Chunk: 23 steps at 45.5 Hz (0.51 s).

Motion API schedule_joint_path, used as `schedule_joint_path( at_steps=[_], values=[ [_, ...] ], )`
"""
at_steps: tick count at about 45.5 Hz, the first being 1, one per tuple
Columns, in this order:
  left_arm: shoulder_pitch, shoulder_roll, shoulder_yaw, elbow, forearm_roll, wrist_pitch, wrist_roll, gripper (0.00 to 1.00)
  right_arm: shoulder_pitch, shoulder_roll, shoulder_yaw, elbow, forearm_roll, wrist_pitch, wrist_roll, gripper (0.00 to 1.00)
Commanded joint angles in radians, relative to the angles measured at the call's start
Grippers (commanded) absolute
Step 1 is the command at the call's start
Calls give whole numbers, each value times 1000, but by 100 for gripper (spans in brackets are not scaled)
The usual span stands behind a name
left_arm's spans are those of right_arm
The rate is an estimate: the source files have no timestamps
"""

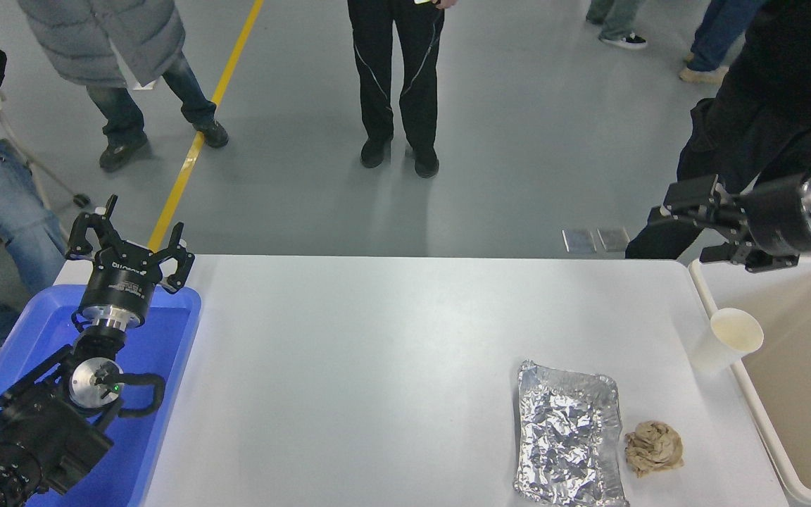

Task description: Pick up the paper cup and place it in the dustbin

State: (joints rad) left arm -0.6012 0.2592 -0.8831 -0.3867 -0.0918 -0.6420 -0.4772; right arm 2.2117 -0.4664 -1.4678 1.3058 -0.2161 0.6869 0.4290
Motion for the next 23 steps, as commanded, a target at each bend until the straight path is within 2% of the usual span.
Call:
schedule_joint_path(
  at_steps=[1, 7, 13, 23],
  values=[
    [0, 0, 1, 0, 0, 1, -1, 98, 233, 32, 4, 69, -201, 99, -4, 100],
    [0, 0, 0, -1, 0, 1, 0, 98, 237, 46, 46, 72, -279, 99, -9, 100],
    [0, 0, 0, 0, 0, 1, 0, 98, 240, 61, 43, 72, -270, 99, -41, 100],
    [0, 0, 0, -1, 0, 1, 0, 98, 355, 60, -46, 70, -124, 99, -50, 100]
  ],
)
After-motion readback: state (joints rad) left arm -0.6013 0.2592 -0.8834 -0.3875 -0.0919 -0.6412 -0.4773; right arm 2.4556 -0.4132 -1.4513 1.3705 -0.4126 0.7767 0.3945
